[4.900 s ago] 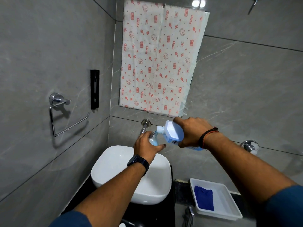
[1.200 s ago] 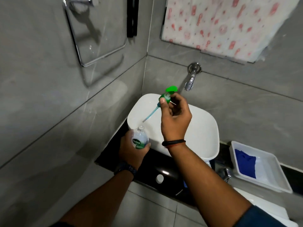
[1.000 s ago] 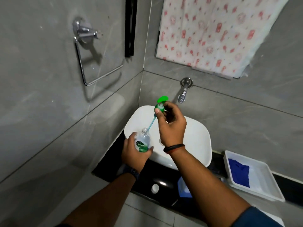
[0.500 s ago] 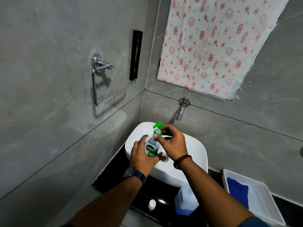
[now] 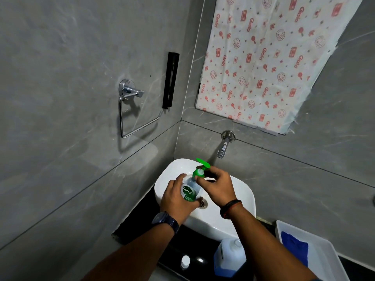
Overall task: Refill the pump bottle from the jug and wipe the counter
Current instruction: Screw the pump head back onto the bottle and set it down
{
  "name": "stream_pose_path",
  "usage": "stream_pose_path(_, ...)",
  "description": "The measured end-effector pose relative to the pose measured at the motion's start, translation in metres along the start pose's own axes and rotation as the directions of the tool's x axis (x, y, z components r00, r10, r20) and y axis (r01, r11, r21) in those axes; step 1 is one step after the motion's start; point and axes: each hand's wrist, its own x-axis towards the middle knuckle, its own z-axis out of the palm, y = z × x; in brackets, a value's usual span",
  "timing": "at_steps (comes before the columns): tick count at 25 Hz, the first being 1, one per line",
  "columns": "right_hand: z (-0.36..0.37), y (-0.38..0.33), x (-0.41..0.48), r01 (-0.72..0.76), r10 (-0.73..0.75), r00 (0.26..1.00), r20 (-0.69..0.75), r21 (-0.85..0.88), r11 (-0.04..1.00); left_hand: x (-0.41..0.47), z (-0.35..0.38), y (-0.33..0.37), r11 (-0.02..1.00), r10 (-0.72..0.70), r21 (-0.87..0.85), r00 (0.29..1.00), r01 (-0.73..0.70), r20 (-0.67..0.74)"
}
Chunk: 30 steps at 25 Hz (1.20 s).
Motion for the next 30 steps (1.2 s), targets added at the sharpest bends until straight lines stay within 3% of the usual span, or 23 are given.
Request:
stream_pose_path(4, 0.0, -0.003, -0.001, -0.004, -0.009, 0.994, -0.112, -0.117, 0.993, -0.003, 0.002, 0.003, 1.0, 0.015, 0.002, 1.0, -0.015, 0.019)
stream_pose_path(8, 0.0, -0.006, -0.001, 0.057, -0.057, 0.993, -0.107, -0.004, 0.998, -0.002, 0.003, 0.006, 1.0, 0.024, 0.012, 1.0, -0.024, 0.01)
stream_pose_path(14, -0.002, -0.002, 0.0, 0.079, -0.102, 0.982, -0.159, -0.144, 0.986, -0.003, 0.004, 0.01, 1.0, 0.003, 0.019, 0.999, -0.004, 0.036)
stream_pose_path(19, -0.004, 0.006, -0.001, 0.096, -0.1, 0.99, -0.102, -0.041, 0.995, -0.003, 0.006, 0.013, 1.0, 0.001, 0.006, 0.999, -0.001, 0.039)
stream_pose_path(30, -0.005, 0.007, -0.002, 0.091, -0.101, 0.99, -0.1, -0.105, 0.99, -0.005, 0.006, 0.014, 1.0, 0.003, -0.028, 0.999, -0.002, 0.036)
